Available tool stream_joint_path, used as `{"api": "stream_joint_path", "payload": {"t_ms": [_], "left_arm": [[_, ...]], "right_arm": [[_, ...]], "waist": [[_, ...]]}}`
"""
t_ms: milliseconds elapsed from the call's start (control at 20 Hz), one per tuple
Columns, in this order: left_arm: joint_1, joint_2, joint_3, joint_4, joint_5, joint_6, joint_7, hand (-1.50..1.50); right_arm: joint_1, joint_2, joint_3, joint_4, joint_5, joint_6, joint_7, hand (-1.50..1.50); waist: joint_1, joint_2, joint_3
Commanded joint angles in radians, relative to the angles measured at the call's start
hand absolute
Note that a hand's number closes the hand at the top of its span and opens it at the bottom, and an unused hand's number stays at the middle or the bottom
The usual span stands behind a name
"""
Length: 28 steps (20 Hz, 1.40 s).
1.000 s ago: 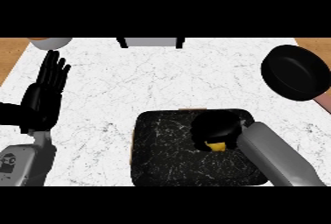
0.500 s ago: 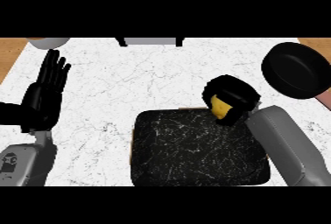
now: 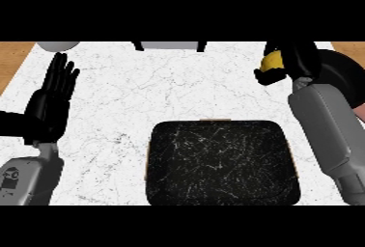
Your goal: Pick the lemon from the tray and place it in the pot
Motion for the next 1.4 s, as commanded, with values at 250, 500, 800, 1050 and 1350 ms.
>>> {"api": "stream_joint_path", "payload": {"t_ms": [250, 500, 800, 1050, 1350], "left_arm": [[-0.045, -0.004, -0.016, 0.013, -0.001, -0.015, 0.009, 0.00], [-0.028, -0.017, -0.032, -0.011, -0.025, 0.018, 0.044, 0.00], [0.005, -0.008, 0.012, 0.015, 0.007, -0.026, -0.010, 0.00], [-0.061, -0.010, 0.019, 0.041, -0.014, -0.002, 0.029, 0.00], [0.031, -0.032, 0.002, -0.065, -0.027, 0.008, 0.052, 0.00]], "right_arm": [[-0.252, -0.038, -0.057, 0.111, 0.368, -0.230, 0.723, 1.50], [-0.369, -0.042, -0.047, 0.249, 0.535, -0.166, 0.994, 1.50], [-0.334, -0.063, -0.100, 0.281, 0.516, -0.115, 0.966, 1.50], [-0.274, -0.106, -0.140, 0.268, 0.520, -0.213, 0.932, 1.50], [-0.114, -0.179, -0.210, 0.184, 0.403, -0.248, 0.748, 1.50]], "waist": [[0.038, 0.012, 0.003], [0.038, 0.010, 0.010], [-0.004, 0.000, 0.011], [-0.012, 0.000, 0.011], [-0.014, -0.005, 0.012]]}}
